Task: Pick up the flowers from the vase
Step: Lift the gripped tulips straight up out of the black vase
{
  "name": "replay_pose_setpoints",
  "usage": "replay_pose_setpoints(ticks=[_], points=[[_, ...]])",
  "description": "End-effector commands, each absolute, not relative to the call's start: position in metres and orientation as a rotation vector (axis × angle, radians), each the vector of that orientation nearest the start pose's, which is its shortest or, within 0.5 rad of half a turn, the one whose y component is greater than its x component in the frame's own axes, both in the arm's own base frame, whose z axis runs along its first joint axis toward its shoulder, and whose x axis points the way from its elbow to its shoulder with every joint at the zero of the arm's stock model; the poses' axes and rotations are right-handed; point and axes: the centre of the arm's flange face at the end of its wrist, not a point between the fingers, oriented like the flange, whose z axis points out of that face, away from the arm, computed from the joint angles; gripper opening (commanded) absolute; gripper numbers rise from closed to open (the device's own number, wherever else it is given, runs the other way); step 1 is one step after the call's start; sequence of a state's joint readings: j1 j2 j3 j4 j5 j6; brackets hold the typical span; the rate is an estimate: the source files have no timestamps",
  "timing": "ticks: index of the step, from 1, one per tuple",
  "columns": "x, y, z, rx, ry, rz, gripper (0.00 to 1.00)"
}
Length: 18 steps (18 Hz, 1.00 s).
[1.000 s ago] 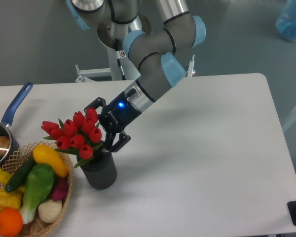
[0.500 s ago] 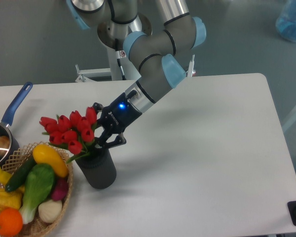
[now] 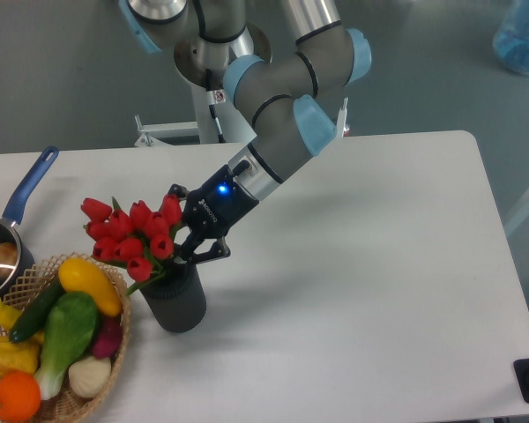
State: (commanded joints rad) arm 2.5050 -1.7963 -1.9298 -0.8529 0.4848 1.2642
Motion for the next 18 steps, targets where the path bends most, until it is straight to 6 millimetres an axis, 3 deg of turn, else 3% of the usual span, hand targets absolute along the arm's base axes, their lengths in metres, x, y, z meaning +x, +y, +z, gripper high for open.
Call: replay_pose_setpoints(ticks=[5, 18], points=[[-0.295, 0.489, 0.339, -1.989, 0.413, -0.448, 0.39], [-0.278, 0.474, 0.405, -1.927, 0.365, -0.430, 0.39]])
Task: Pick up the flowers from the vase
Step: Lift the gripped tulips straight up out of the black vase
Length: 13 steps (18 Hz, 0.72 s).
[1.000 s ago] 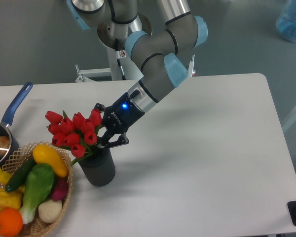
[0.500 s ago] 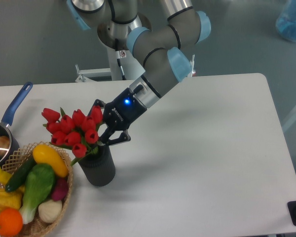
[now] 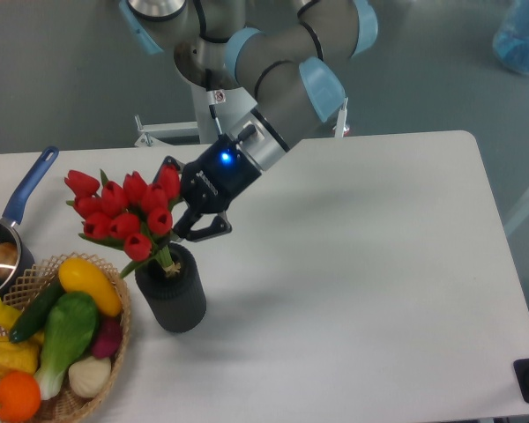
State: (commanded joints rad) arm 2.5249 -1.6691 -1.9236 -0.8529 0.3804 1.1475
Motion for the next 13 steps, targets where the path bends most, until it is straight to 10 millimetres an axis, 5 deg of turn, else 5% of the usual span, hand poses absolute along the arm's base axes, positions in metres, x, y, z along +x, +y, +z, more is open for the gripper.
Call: replay_pose_setpoints(ticks=[13], points=[[-0.260, 0.454, 0.468, -1.922, 0.282, -0.409, 0.39]])
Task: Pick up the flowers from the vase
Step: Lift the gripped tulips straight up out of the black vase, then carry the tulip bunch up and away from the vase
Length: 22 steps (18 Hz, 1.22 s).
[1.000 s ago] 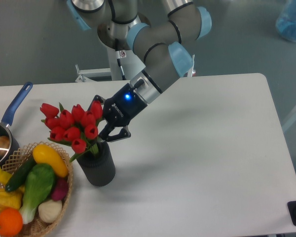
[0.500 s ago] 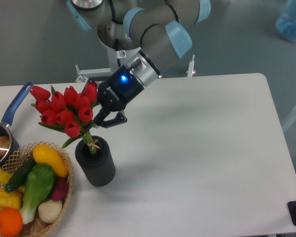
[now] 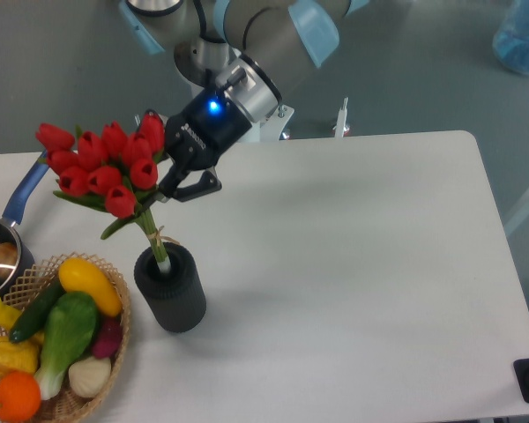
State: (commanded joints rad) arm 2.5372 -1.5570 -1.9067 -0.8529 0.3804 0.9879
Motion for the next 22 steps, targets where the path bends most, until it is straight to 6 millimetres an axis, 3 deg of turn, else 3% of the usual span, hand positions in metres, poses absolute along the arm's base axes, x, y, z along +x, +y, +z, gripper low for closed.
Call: replay_pose_setpoints(ticks=[8, 14, 22], points=[[-0.255, 0.441, 0.497, -1.858, 0.259, -0.421, 0.39], [-0.267, 0.420, 0.521, -1.802, 0.210, -0.411, 0.39], [-0.340, 0.371, 0.545, -1.730, 0.055, -0.344, 0.39]])
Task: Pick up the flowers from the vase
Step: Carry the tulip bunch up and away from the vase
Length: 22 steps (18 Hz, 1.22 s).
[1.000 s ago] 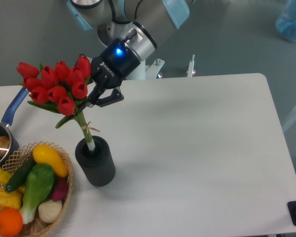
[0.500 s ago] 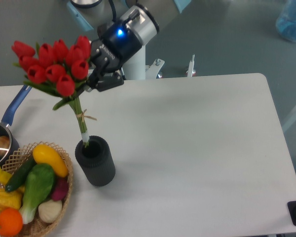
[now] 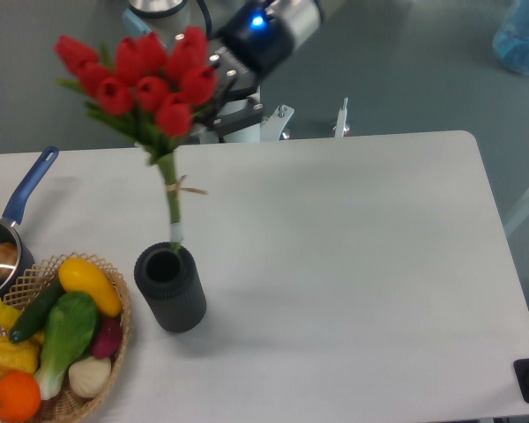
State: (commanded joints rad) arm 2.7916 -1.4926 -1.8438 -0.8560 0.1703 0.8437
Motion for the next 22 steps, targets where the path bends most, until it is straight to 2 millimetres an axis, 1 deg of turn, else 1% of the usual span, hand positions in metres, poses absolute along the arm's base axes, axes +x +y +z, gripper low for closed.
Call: replay_pose_setpoints(ticks=[1, 3, 5, 7, 9, 11, 13, 15, 18, 22], points=[[-0.346, 0.366, 0.546, -1.729, 0.048, -0.329, 0.39], [-0.362, 0.369, 0.537, -1.731, 0.035, -0.336, 0.39], [-0.375, 0.371, 0.534, -1.733, 0.027, -0.336, 0.39], [-0.391, 0.364, 0.528, -1.734, 0.002, -0.326, 0.39], [-0.394, 0.363, 0.530, -1.732, 0.011, -0.310, 0.39], [-0.400, 0.363, 0.525, -1.733, 0.006, -0.313, 0.39], [-0.402, 0.364, 0.524, -1.733, 0.019, -0.302, 0.39], [-0.407, 0.365, 0.514, -1.736, 0.014, -0.308, 0.39], [-0.407, 0.366, 0.510, -1.740, 0.019, -0.304, 0.39], [-0.407, 0.367, 0.510, -1.743, 0.022, -0.302, 0.39]])
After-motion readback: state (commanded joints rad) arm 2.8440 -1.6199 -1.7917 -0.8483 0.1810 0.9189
